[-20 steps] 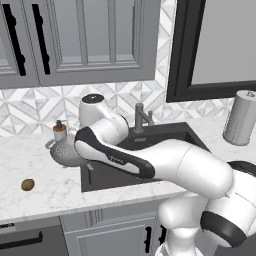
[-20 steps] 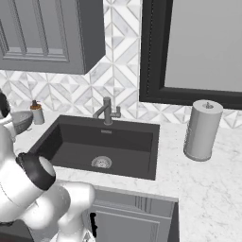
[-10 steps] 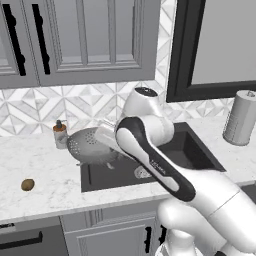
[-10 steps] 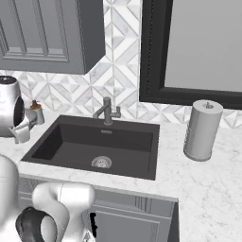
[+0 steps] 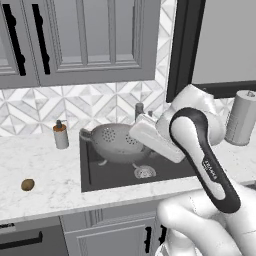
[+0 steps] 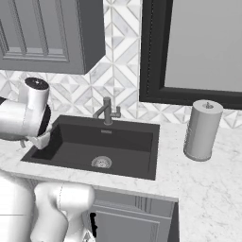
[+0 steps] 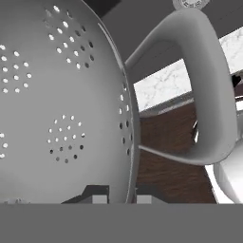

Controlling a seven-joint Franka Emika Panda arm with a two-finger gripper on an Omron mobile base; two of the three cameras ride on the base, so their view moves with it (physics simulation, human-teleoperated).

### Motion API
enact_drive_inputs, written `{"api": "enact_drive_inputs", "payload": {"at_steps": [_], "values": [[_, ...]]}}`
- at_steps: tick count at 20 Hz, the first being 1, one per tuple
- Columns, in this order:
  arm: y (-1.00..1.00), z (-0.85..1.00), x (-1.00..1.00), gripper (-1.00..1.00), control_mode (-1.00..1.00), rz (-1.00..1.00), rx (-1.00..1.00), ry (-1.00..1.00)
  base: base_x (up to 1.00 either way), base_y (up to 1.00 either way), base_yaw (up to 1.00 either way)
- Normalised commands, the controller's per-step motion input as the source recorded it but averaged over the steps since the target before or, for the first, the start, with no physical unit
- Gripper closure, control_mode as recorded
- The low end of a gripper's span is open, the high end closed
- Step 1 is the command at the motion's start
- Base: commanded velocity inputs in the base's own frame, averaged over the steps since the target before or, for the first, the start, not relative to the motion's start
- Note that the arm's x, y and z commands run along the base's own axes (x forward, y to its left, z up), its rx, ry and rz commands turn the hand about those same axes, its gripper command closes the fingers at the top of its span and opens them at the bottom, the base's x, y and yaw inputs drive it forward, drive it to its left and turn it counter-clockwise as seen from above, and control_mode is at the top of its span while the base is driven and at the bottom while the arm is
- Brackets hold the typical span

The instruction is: Put the colander in the sink, put the kiwi in the colander, and turn on the sink faucet and pour water over the colander.

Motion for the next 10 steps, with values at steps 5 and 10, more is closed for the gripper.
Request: {"api": "enact_drive_inputs", "payload": {"at_steps": [5, 10], "values": [[-0.79, 0.32, -0.32, 1.0, -1.0, 0.2, 0.24, 0.09, 0.0, 0.0, 0.0], [-0.79, 0.2, -0.25, 1.0, -1.0, 0.23, 0.16, 0.03, 0.0, 0.0, 0.0]]}}
